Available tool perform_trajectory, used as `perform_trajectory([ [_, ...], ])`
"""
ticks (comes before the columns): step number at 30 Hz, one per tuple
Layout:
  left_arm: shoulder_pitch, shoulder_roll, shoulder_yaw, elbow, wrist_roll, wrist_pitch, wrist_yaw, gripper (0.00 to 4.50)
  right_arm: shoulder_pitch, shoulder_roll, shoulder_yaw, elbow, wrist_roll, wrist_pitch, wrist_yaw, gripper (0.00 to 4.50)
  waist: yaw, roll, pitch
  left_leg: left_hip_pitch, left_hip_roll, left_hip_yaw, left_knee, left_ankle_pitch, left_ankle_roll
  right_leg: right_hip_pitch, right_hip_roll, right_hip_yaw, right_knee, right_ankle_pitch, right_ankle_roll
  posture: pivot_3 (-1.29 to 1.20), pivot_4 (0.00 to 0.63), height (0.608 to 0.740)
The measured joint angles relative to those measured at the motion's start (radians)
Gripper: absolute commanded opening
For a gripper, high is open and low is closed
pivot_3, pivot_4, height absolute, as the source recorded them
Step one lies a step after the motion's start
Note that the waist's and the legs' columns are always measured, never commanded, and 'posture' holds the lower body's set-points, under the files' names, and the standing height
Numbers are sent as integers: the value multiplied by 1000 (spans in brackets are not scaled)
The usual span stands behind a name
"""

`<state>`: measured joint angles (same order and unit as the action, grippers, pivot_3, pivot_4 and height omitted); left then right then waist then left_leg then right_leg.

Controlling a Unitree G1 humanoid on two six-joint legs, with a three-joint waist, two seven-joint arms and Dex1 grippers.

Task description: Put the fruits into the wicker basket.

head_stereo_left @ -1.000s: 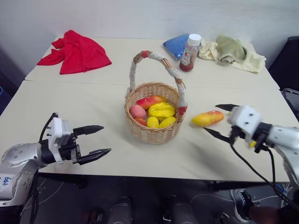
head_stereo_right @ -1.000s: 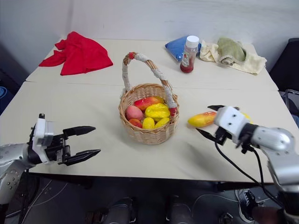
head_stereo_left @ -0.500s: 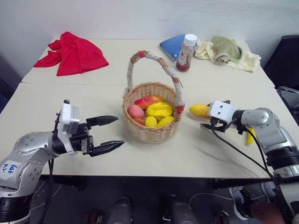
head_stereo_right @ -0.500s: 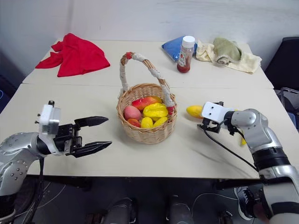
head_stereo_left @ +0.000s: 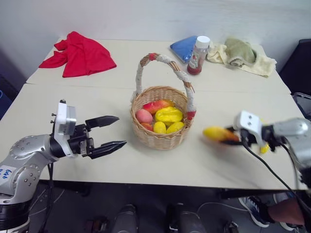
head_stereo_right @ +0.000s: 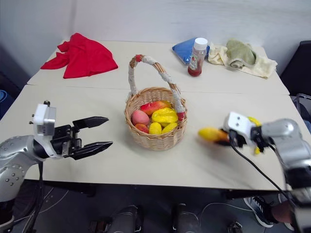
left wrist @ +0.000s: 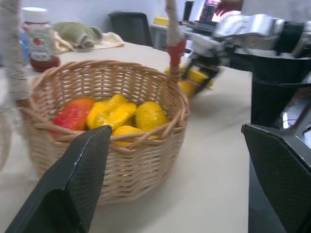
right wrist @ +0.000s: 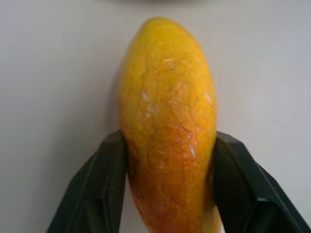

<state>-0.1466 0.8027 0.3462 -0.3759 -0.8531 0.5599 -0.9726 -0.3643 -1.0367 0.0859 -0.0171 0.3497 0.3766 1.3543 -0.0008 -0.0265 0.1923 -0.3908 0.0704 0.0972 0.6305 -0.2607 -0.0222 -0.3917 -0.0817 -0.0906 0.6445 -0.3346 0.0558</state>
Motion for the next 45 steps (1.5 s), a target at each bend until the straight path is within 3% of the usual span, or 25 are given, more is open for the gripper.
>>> perform_trajectory([
  [4, 4, 2, 3, -2, -6, 4, -14, 4500, -11, 36, -62, -329, 303, 307, -48, 1973, -29, 1, 1, 4, 1, 1, 0, -1, -1, -1, 1, 4, 2, 2, -2, 0, 150, 740],
  [8, 16, -5, 0, -3, -5, 4, -15, 4500, -188, 336, -58, -454, 463, 438, -324, 1973, -32, -1, 1, 5, 2, -2, -1, 1, -5, -4, 6, 8, 3, 4, -6, 0, 150, 740],
  [12, 50, -5, 9, -2, -3, 0, -18, 4500, -323, 559, 27, -428, 394, 491, -596, 1973, -26, -1, 1, -6, -1, 0, 0, 4, -11, -18, 4, 12, 10, 3, -7, 0, 150, 740],
  [18, 114, -5, 40, -11, -4, 1, -10, 4500, -372, 634, 155, -319, 176, 516, -817, 1973, -26, -2, 1, -13, -4, 2, 5, 3, -6, -23, 1, 13, 10, 4, -5, 0, 150, 740],
  [25, 146, -5, 63, -43, -5, 0, -3, 4500, -334, 679, 122, -357, 176, 432, -793, 4362, -28, -2, 1, -13, -3, 2, 4, 0, 0, -23, 3, 13, 10, 4, -4, 0, 150, 740],
  [27, 145, -5, 65, -44, -6, 0, -2, 4500, -306, 676, 79, -392, 213, 393, -748, 4473, -27, -2, 1, -12, -3, 2, 4, 0, 0, -23, 3, 13, 10, 4, -4, 0, 150, 740],
  [31, 121, -6, 55, -42, -5, -2, -4, 4500, -160, 542, -57, -503, 348, 370, -598, 4473, -17, -2, 0, -12, -4, 0, 4, -1, 1, -20, 2, 12, 8, 5, -4, 0, 150, 740],
  [34, 69, -6, 23, -39, -4, -5, -11, 4500, 75, 414, -214, -595, 439, 386, -532, 4473, -1, -2, 0, -12, -4, 0, 4, -1, 2, -19, 2, 12, 6, 5, -3, 0, 150, 740],
  [37, 8, -5, 2, -28, -3, -7, -19, 4500, 350, 305, -366, -608, 364, 283, -445, 4473, 6, -2, 0, -11, -5, 1, 4, -1, 2, -18, 4, 12, 4, 5, -2, 0, 150, 740],
  [39, -20, -6, -17, -12, -2, -6, -25, 4500, 474, 304, -455, -600, 316, 203, -414, 4473, 1, -2, 0, -9, -5, 2, 4, 0, 1, -17, 5, 13, 5, 5, -2, 0, 150, 740],
  [42, -86, -15, -79, 5, 4, -5, -37, 4500, 647, 395, -638, -523, 247, 7, -403, 4473, 0, -2, 0, -5, -6, 4, 4, 0, 0, -16, 9, 16, 6, 5, -2, 0, 150, 740],
  [45, -117, -23, -109, 43, 21, -8, -50, 4500, 779, 443, -743, -407, 143, -193, -382, 4473, 0, -2, 0, 0, -5, 8, 1, 0, -2, -14, 17, 23, 6, 5, -1, 0, 150, 740],
])
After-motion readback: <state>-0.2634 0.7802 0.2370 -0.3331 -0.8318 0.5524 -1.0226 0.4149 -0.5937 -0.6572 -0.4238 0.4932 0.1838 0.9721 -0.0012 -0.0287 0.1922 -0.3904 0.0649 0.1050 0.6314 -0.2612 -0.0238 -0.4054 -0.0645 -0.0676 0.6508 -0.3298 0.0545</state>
